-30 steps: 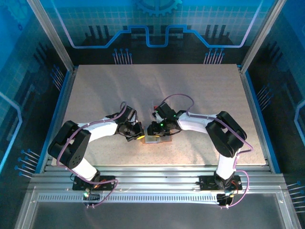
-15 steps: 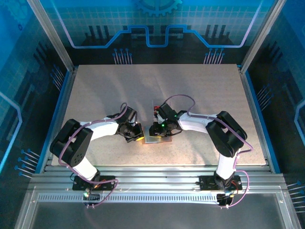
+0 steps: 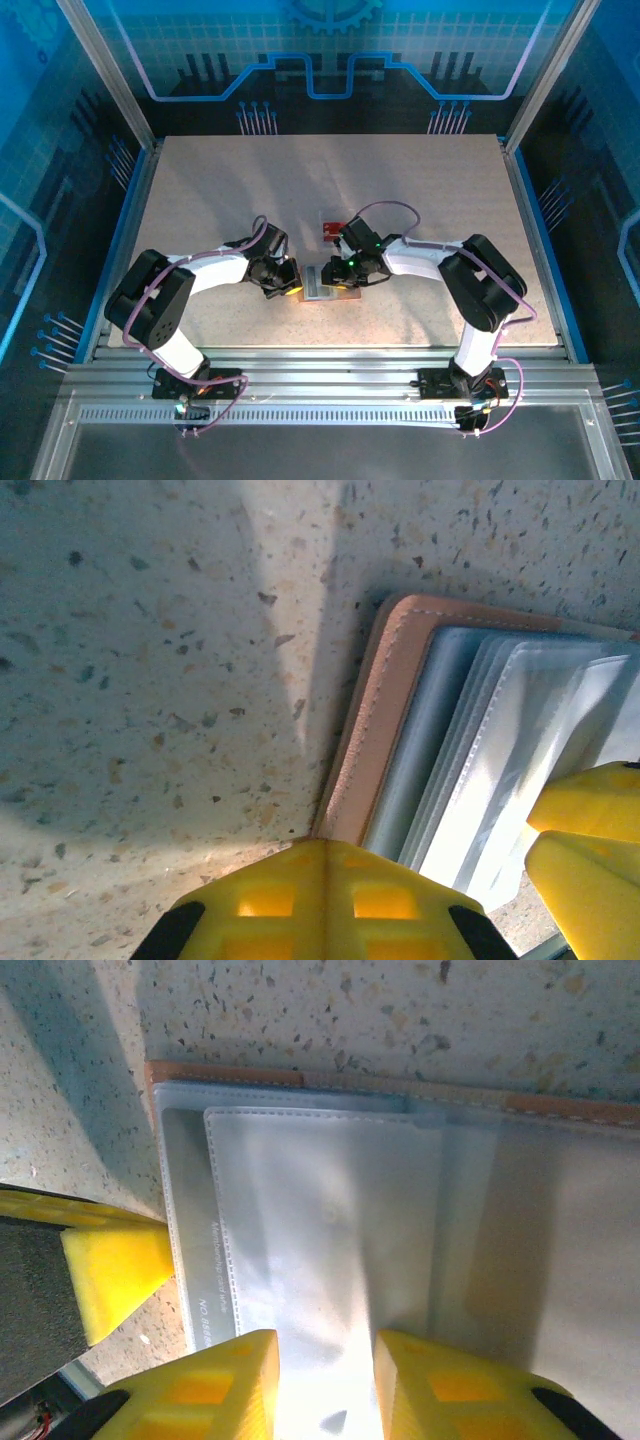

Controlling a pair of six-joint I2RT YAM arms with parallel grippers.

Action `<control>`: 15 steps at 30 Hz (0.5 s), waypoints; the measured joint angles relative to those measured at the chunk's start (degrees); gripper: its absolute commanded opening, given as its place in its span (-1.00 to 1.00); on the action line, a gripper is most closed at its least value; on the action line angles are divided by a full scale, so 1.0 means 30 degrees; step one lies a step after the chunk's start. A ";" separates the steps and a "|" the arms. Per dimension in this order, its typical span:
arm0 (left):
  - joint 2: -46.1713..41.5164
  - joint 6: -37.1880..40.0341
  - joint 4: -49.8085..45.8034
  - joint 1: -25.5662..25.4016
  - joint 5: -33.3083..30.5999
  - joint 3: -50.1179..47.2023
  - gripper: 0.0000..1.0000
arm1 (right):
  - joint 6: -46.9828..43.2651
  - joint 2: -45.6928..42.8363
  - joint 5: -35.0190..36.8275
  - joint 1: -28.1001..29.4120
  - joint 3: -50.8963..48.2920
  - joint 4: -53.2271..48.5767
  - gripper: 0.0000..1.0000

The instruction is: Take the credit cards out of the card holder

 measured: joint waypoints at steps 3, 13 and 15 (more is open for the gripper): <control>-0.0226 0.0000 -0.0131 0.0000 -0.0138 0.0000 -0.94 | 0.0211 -0.0109 -0.0284 -0.0124 -0.0423 0.0641 -0.36; -0.1792 -0.0546 0.0357 -0.0153 -0.0102 0.0495 -0.71 | 0.0707 -0.0393 -0.0765 -0.0313 -0.1107 0.1712 -0.36; -0.1851 -0.0714 0.0612 -0.0328 -0.0058 0.0532 -0.62 | 0.0721 -0.0415 -0.0867 -0.0364 -0.1137 0.1785 -0.36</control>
